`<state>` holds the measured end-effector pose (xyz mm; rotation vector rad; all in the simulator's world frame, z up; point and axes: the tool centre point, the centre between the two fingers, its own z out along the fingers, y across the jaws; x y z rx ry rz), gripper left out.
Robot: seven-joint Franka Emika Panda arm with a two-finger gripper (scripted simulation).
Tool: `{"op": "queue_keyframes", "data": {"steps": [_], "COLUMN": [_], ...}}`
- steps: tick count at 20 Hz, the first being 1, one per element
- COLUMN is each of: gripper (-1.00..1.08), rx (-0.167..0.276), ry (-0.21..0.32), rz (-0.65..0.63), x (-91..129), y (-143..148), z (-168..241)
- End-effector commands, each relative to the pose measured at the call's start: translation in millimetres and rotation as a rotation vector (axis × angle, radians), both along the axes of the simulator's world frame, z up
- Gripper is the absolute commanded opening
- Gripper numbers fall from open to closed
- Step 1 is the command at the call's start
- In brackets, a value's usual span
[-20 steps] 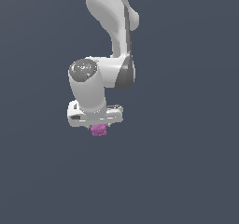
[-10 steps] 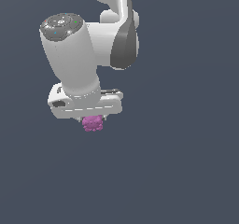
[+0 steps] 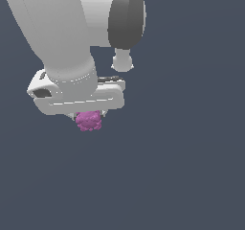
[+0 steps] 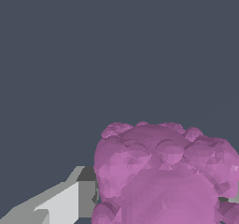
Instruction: Pick up the object and move it to a goal position.
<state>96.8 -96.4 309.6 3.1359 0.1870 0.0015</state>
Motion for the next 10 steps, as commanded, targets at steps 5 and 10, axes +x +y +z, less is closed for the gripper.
{"op": "queue_keyframes", "data": {"steps": [5, 10], "gripper": [-1.00, -1.00], "rx": [0.000, 0.000], "ry": [0.001, 0.001], "rz": [0.000, 0.000], "x": [6, 7], "y": [-1, -1], "z": [16, 20]}}
